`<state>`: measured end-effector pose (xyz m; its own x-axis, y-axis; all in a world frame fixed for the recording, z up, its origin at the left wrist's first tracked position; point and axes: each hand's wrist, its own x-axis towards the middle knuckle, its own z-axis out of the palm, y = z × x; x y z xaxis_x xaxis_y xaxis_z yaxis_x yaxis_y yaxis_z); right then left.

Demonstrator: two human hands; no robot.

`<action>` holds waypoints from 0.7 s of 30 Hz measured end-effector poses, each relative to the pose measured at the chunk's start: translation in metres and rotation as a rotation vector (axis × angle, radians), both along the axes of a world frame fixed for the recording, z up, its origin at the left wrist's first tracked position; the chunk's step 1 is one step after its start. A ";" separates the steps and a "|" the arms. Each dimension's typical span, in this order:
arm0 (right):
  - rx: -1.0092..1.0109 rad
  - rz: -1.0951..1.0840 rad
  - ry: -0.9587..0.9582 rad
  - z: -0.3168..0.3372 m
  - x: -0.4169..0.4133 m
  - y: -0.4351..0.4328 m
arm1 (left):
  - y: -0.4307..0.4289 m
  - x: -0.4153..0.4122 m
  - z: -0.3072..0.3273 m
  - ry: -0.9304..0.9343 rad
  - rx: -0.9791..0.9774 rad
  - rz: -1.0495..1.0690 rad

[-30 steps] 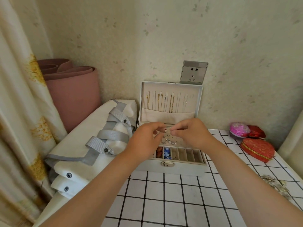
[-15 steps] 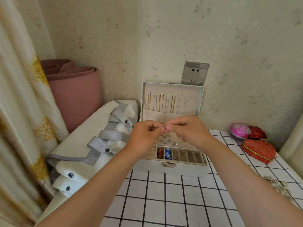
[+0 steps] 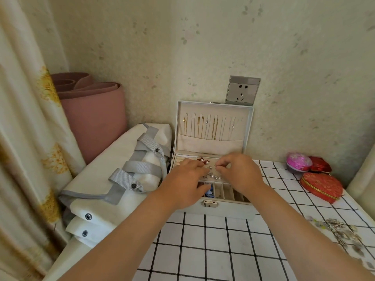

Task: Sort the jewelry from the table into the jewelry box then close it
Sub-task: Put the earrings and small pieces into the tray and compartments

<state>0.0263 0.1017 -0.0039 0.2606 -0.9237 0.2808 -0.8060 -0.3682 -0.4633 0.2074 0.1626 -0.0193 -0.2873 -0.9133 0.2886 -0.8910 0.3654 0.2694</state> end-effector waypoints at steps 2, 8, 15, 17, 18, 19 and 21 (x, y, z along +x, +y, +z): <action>-0.029 0.009 0.032 -0.004 0.001 -0.001 | -0.001 0.000 -0.002 -0.016 0.014 -0.011; -0.074 0.010 0.099 -0.008 0.001 -0.005 | -0.004 0.000 -0.005 -0.003 0.042 -0.007; 0.093 0.117 -0.002 0.000 -0.007 -0.007 | -0.005 0.000 -0.007 0.000 0.030 -0.014; 0.109 0.107 -0.023 0.001 -0.006 -0.006 | -0.005 0.000 -0.007 -0.007 0.025 -0.014; 0.109 0.095 -0.018 0.002 -0.005 -0.005 | -0.005 0.000 -0.007 -0.011 0.025 -0.013; 0.106 0.082 -0.007 0.001 -0.004 -0.005 | -0.006 0.000 -0.007 -0.014 0.027 -0.012; 0.096 0.068 0.020 0.001 -0.003 -0.005 | -0.006 -0.001 -0.007 -0.015 0.032 -0.008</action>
<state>0.0230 0.0965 -0.0028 0.3286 -0.9261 0.1856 -0.7903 -0.3772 -0.4829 0.2066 0.1566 -0.0260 -0.2988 -0.9197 0.2545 -0.8921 0.3639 0.2678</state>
